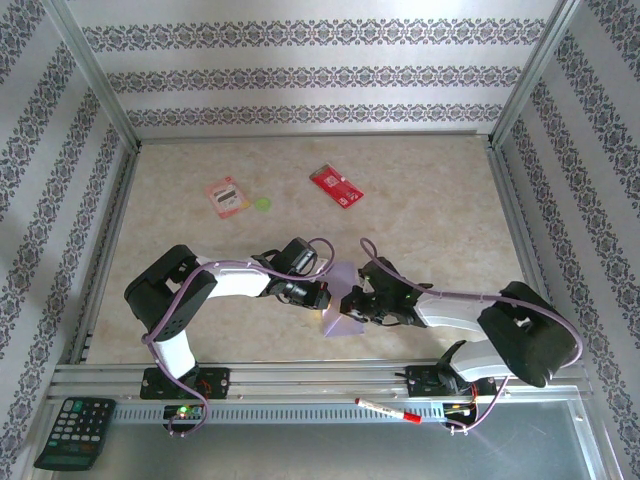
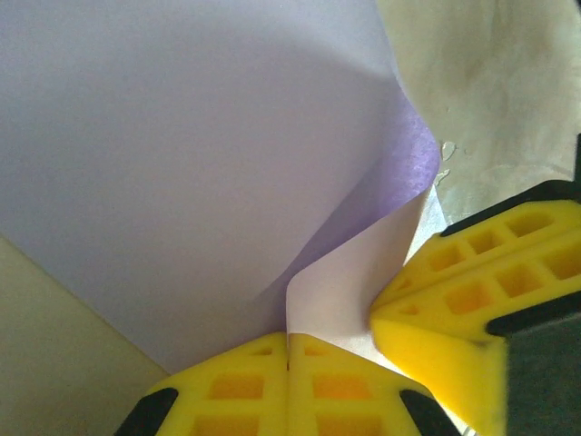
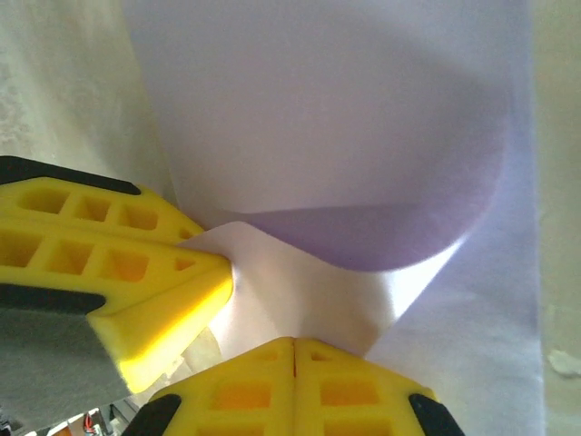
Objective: Fold a paper plane with a square sheet of paper (pick it up from the middle)
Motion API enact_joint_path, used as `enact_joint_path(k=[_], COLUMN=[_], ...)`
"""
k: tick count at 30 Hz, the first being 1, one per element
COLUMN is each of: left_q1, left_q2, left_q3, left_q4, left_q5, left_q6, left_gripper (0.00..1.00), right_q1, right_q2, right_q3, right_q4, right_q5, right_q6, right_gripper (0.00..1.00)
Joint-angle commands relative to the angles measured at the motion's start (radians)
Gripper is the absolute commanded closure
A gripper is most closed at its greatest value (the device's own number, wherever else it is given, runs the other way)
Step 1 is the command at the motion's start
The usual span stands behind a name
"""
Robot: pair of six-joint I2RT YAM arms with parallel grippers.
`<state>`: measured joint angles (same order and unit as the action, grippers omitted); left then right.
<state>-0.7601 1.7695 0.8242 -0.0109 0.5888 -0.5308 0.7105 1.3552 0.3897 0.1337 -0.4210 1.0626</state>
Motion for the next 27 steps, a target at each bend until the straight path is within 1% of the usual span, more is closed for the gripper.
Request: enact_joint_path(k=[1, 4, 8, 11, 18, 27], left_q1=[-0.013, -0.013, -0.013, -0.013, -0.013, -0.013], left_q2=[0.067, 0.068, 0.067, 0.068, 0.068, 0.071], left_q3=[-0.023, -0.021, -0.018, -0.019, -0.018, -0.017], left_q4=[-0.100, -0.101, -0.109, -0.108, -0.110, -0.112], left_q5=[-0.081, -0.080, -0.081, -0.081, -0.080, -0.080], left_q6=[0.024, 0.025, 0.031, 0.031, 0.032, 0.031], left_gripper=[1.00, 1.00, 1.00, 1.00, 1.00, 1.00], right_q1=[-0.013, -0.017, -0.023, -0.032, -0.082, -0.097], right_q2=[-0.053, -0.053, 0.003, 0.041, 0.066, 0.089], right_q3=[0.043, 0.067, 0.080, 0.072, 0.031, -0.008], right_q4=[-0.062, -0.074, -0.063, -0.042, -0.039, -0.042], right_q5=[-0.016, -0.018, -0.026, -0.035, -0.044, -0.044], right_q6=[-0.034, -0.039, -0.058, -0.070, -0.117, -0.140], right_gripper=[1.00, 1.00, 1.00, 1.00, 1.00, 1.00])
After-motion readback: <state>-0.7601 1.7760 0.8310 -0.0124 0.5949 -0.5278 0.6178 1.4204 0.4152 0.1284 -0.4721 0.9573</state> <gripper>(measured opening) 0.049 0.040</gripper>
